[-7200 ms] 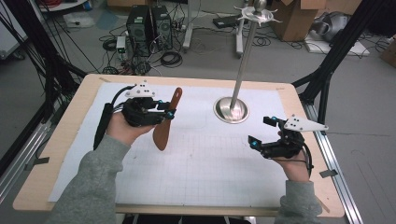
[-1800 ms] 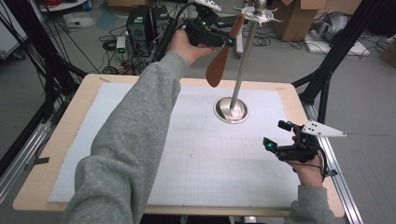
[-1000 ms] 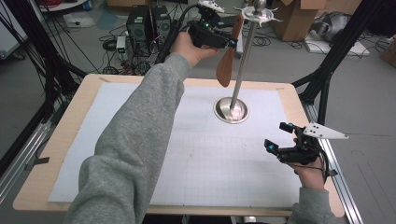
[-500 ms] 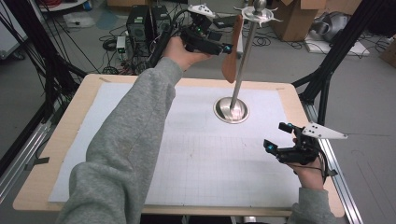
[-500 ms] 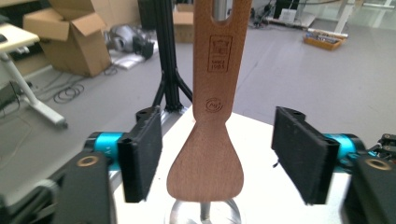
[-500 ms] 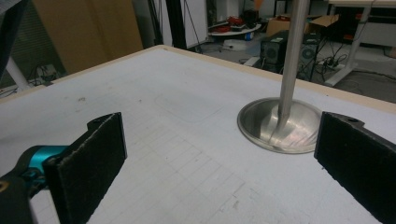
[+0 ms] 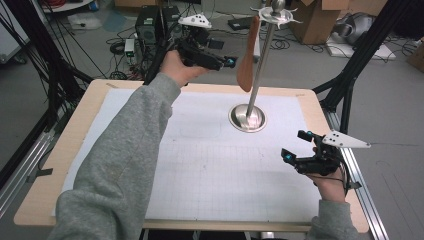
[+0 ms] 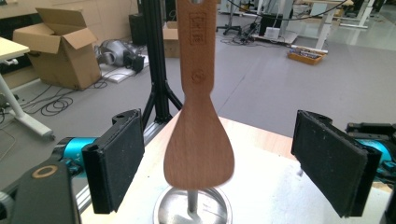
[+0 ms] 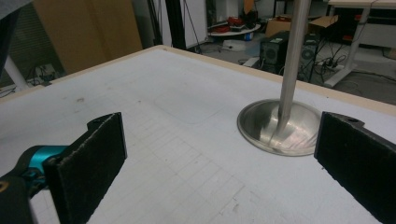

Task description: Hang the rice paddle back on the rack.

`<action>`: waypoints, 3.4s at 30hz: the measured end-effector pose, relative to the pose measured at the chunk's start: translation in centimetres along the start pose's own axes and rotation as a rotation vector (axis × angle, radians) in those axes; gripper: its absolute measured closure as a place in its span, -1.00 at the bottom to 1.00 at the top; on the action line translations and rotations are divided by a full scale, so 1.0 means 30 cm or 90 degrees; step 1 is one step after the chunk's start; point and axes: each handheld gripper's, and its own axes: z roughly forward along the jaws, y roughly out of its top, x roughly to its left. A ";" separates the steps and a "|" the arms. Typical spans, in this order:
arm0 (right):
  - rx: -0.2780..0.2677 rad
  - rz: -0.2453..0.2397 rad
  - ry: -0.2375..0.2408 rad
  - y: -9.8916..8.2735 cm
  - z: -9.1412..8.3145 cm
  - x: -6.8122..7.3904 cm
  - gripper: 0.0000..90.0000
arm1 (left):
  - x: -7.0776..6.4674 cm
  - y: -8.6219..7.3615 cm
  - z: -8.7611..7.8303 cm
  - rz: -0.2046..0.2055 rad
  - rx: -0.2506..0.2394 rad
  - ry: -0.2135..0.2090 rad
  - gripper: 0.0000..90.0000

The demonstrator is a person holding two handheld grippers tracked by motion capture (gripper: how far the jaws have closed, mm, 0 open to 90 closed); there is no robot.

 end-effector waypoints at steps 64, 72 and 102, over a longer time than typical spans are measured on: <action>-0.004 -0.002 0.013 0.029 0.075 -0.011 -0.98 | -0.059 -0.515 -0.590 -0.015 0.010 0.168 -0.61; -0.001 0.002 0.017 0.027 0.090 -0.014 -0.98 | -0.067 -0.603 -0.672 -0.052 -0.007 0.185 -0.64; -0.002 0.004 0.017 0.027 0.101 -0.022 -0.98 | -0.109 -0.847 -0.890 -0.122 -0.031 0.326 -0.69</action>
